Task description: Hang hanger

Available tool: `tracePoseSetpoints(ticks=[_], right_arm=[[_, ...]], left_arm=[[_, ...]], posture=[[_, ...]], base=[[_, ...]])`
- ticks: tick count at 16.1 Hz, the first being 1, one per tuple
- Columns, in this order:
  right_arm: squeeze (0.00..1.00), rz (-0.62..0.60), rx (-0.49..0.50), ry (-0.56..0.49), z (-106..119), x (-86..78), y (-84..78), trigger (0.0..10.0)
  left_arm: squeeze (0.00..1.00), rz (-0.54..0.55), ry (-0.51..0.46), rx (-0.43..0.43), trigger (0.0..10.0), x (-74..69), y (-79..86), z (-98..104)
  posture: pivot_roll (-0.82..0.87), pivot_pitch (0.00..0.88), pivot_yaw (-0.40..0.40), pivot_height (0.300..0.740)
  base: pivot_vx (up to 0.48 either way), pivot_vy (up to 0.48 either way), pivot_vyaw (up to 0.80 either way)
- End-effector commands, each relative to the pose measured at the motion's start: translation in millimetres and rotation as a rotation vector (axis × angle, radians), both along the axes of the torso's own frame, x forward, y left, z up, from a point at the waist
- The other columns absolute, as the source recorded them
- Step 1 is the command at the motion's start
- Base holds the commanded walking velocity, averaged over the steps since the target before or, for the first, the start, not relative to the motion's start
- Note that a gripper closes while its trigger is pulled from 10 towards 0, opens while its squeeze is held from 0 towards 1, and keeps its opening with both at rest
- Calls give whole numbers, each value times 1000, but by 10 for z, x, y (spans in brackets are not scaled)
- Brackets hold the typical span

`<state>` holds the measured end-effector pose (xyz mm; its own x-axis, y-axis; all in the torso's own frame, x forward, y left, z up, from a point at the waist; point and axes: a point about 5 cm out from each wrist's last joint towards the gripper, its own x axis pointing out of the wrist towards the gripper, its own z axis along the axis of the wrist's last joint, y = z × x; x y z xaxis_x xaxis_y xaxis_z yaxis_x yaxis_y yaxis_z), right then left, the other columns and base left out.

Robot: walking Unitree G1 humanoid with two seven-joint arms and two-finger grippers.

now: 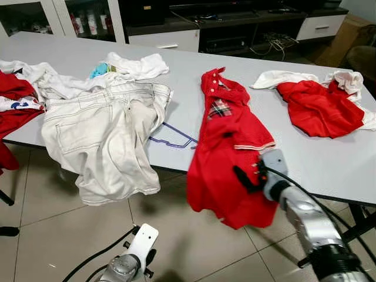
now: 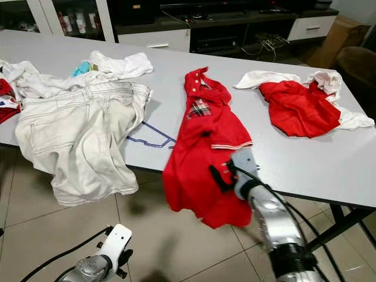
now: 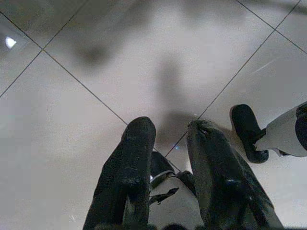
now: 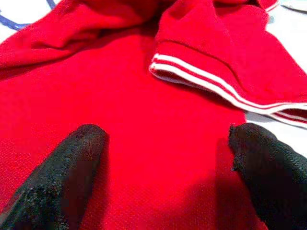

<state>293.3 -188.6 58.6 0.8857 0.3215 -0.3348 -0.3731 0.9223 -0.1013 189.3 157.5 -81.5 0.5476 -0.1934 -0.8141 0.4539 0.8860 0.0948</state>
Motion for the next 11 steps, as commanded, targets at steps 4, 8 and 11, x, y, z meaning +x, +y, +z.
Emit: tracePoseSetpoints(ticks=[4, 8, 11], right_arm=[[0, -71, -73, 125, -155, -159, -365, 10000], [0, -65, -89, 136, -35, -171, -578, 10000], [0, -2, -48, 44, 307, -25, -618, 10000]], left_arm=[[0, -4, 11, 7, 10000, -13, -9, -10], [0, -4, 11, 12, 10000, -8, 5, -7], [0, -3, 9, 14, 10000, -4, 16, -5]], posture=[[-97, 0, -17, 740], [-98, 0, -12, 740], [-95, 0, -10, 740]], base=[[0, 0, 0], [0, 0, 0], [0, 0, 0]])
